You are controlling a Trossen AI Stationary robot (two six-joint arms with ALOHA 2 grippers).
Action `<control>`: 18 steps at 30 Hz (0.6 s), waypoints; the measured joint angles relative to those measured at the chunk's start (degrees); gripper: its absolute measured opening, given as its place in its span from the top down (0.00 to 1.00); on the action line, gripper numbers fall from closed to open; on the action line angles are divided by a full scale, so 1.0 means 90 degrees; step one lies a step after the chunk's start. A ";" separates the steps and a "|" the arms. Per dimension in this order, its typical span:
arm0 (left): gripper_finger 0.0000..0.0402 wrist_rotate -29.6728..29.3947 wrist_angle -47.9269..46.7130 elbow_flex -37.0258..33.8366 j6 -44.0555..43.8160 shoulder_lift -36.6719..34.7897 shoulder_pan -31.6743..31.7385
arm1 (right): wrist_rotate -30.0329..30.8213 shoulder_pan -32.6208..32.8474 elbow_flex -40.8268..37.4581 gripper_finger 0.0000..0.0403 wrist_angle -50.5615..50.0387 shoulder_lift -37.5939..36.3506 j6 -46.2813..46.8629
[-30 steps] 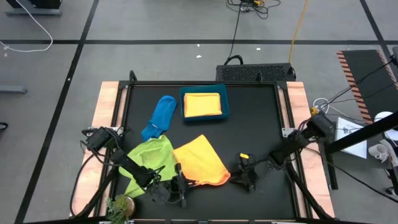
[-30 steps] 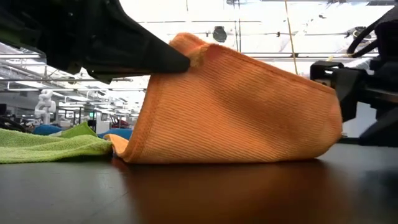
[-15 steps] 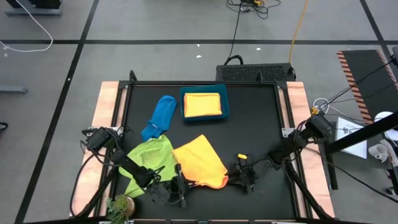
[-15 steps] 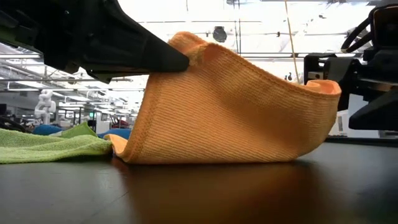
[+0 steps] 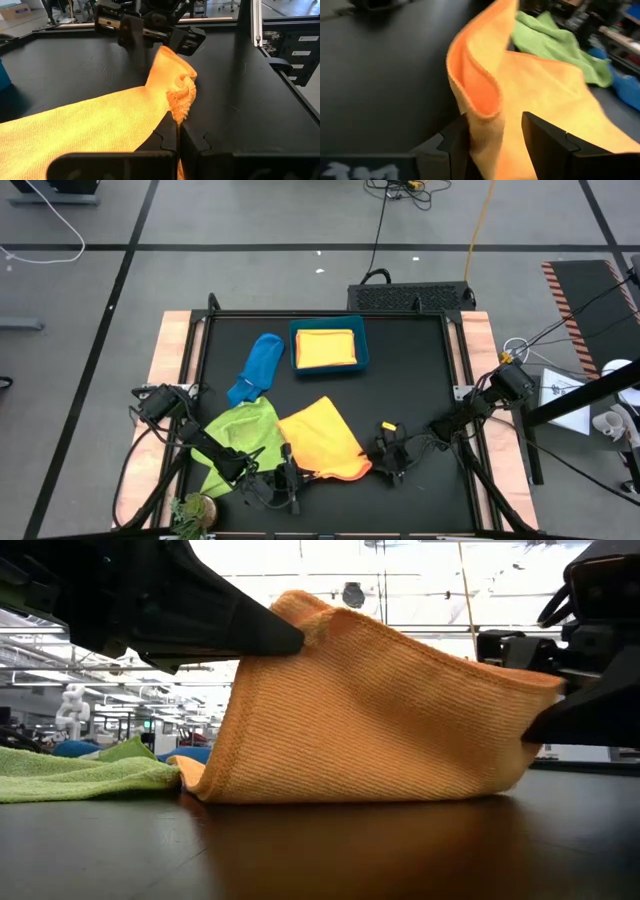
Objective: Fold microfiber towels
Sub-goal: Fold the orange microfiber cloth
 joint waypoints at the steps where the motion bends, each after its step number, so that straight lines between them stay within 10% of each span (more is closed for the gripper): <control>1: 1.00 0.0000 0.0000 0.0000 0.0002 0.0000 0.0000 | -0.0136 0.0000 0.0000 0.58 0.0010 0.0000 0.0002; 7: 1.00 0.0000 -0.0002 0.0000 0.0009 0.0001 0.0000 | -0.0351 0.0063 0.0000 0.61 0.0159 -0.0005 0.0002; 18: 1.00 0.0054 -0.0009 0.0039 0.0173 0.0004 0.0178 | -0.0193 0.0404 -0.0004 0.97 -0.0046 -0.0480 -0.0072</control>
